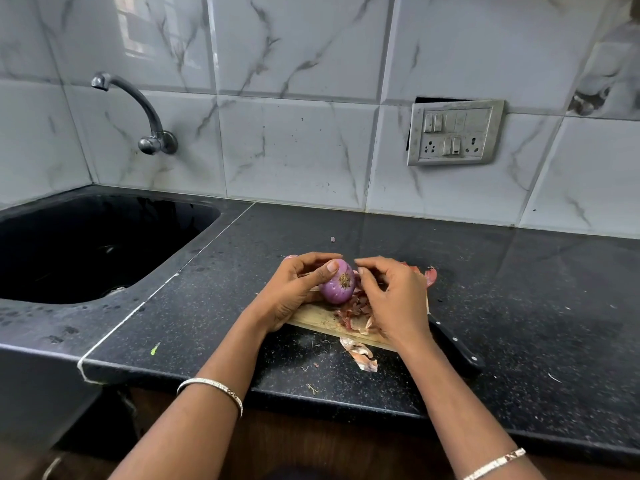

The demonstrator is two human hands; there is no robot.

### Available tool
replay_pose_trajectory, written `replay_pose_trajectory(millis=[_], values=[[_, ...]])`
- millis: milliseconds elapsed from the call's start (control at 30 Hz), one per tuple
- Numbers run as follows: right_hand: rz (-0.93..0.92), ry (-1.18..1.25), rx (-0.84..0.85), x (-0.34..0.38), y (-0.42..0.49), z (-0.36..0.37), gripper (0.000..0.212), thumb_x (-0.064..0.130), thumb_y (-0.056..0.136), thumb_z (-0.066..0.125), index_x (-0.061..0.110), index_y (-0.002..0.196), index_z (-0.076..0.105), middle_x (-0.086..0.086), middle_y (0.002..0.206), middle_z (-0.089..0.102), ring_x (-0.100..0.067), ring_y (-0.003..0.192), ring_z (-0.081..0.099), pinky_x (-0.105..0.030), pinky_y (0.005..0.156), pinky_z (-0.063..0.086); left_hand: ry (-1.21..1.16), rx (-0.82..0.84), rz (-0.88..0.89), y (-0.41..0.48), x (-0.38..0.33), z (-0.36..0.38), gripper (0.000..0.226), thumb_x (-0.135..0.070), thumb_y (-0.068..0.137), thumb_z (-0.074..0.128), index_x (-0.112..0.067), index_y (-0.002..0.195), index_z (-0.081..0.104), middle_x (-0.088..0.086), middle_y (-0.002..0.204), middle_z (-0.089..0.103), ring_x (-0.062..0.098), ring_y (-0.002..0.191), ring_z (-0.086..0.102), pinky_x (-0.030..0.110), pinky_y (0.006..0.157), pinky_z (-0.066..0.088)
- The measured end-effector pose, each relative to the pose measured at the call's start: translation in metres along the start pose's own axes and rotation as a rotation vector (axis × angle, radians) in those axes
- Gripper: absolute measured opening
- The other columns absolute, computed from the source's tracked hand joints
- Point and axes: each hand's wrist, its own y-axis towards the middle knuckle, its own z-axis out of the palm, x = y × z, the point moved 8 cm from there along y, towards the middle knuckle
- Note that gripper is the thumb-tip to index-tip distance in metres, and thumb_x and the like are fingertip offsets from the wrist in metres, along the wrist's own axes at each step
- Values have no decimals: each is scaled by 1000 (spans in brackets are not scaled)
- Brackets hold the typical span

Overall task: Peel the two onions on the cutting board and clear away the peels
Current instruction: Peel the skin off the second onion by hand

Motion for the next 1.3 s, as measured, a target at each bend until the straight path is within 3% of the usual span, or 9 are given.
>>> replay_pose_trajectory(millis=[67, 200, 300, 400, 533, 667, 867, 1133, 1300], values=[[-13, -76, -133, 4, -3, -15, 8, 20, 92, 72, 18, 87, 78, 7, 68, 71, -6, 62, 64, 0, 77, 38, 84, -42, 31, -1, -2, -4, 44, -31, 85, 80, -14, 124, 70, 8, 116, 74, 25, 111, 71, 38, 90, 61], [12, -189, -237, 5, -8, -27, 34, 31, 92, 59, 17, 61, 60, 8, 55, 54, -12, 56, 50, -30, 64, 33, 255, -121, 120, -2, -9, -7, 54, -32, 72, 87, -22, 122, 72, -2, 114, 76, 14, 109, 70, 31, 94, 58], [15, -129, -219, 10, -9, -28, 18, 26, 84, 56, 18, 77, 70, 7, 77, 66, -11, 78, 57, -37, 74, 50, 393, -137, 168, -3, -11, -6, 58, -32, 68, 94, -25, 121, 73, -6, 113, 75, 8, 108, 69, 28, 97, 55], [13, -154, -155, 16, -11, -33, 33, 11, 85, 61, 16, 117, 69, 6, 105, 68, -8, 93, 61, -45, 94, 54, 579, -136, 205, -6, -11, -6, 61, -40, 67, 94, -31, 123, 72, -10, 112, 68, 5, 102, 66, 27, 95, 56], [115, -539, -51, 7, -22, -62, 25, 24, 91, 62, 18, 114, 71, 0, 110, 68, -22, 102, 61, -44, 92, 50, 675, -131, 237, -10, -15, -3, 66, -60, 64, 85, -37, 124, 69, -16, 110, 62, 2, 101, 61, 24, 92, 54], [356, -743, 248, -26, -44, -73, 38, 46, 93, 62, 21, 122, 63, -2, 113, 62, -26, 108, 59, -39, 84, 51, 666, -101, 222, -12, -12, 0, 62, -48, 73, 88, -28, 126, 61, -18, 119, 64, -1, 111, 60, 26, 95, 54], [344, -806, 312, -30, -45, -65, 22, 27, 101, 56, 16, 118, 64, 0, 103, 58, -21, 92, 58, -31, 68, 41, 586, -56, 201, -20, -15, 1, 61, -39, 77, 88, -36, 130, 58, -21, 122, 63, 4, 118, 61, 26, 96, 55], [354, -542, 206, 1, -45, -64, 38, 19, 97, 58, 9, 131, 46, -7, 124, 53, -20, 89, 53, -32, 73, 35, 502, -165, 156, -22, -12, -13, 64, -26, 63, 97, -27, 115, 61, -10, 117, 67, 6, 110, 64, 30, 99, 55], [321, -304, 269, 18, -45, -37, 23, 27, 99, 54, 25, 122, 50, 4, 97, 62, -16, 75, 59, -36, 61, 41, 524, -211, 133, -22, -7, -19, 70, -23, 55, 101, -32, 109, 58, -7, 113, 69, 15, 108, 68, 40, 96, 58]])
